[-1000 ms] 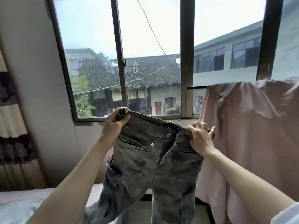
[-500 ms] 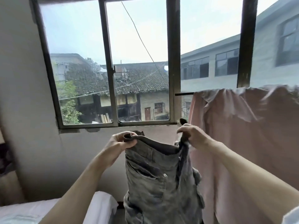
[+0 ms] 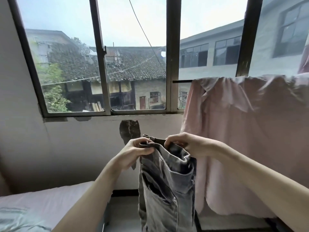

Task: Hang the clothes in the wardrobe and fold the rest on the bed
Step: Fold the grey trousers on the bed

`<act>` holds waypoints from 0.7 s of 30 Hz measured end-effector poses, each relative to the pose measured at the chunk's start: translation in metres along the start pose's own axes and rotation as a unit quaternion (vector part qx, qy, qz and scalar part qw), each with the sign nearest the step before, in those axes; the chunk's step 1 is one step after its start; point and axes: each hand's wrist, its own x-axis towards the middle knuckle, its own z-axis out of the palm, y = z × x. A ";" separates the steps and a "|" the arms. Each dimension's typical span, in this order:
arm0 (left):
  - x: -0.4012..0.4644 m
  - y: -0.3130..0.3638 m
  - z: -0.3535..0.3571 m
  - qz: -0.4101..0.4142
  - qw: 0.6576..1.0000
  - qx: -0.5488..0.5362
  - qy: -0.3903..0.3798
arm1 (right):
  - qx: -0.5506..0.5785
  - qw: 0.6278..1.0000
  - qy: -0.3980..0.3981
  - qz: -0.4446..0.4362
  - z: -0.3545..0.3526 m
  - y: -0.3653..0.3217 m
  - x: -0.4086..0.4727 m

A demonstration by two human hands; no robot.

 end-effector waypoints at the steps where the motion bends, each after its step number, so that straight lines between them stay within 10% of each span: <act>1: 0.001 -0.001 0.001 0.015 0.999 0.018 0.029 | 0.052 0.998 0.017 0.008 -0.005 0.002 0.000; 5: 0.003 -0.008 0.012 0.066 0.984 0.097 0.131 | 0.173 0.982 0.065 0.047 -0.027 0.023 -0.012; 10: 0.007 -0.009 0.032 0.103 0.964 0.183 0.165 | -0.066 0.984 -0.002 0.168 -0.019 0.044 -0.015; 15: 0.005 -0.002 0.036 0.118 0.949 0.229 0.183 | -0.375 0.906 0.192 0.026 0.006 0.044 -0.009; 21: -0.005 0.014 0.015 0.127 0.941 0.223 0.219 | -0.263 0.957 0.111 0.041 0.022 0.019 0.021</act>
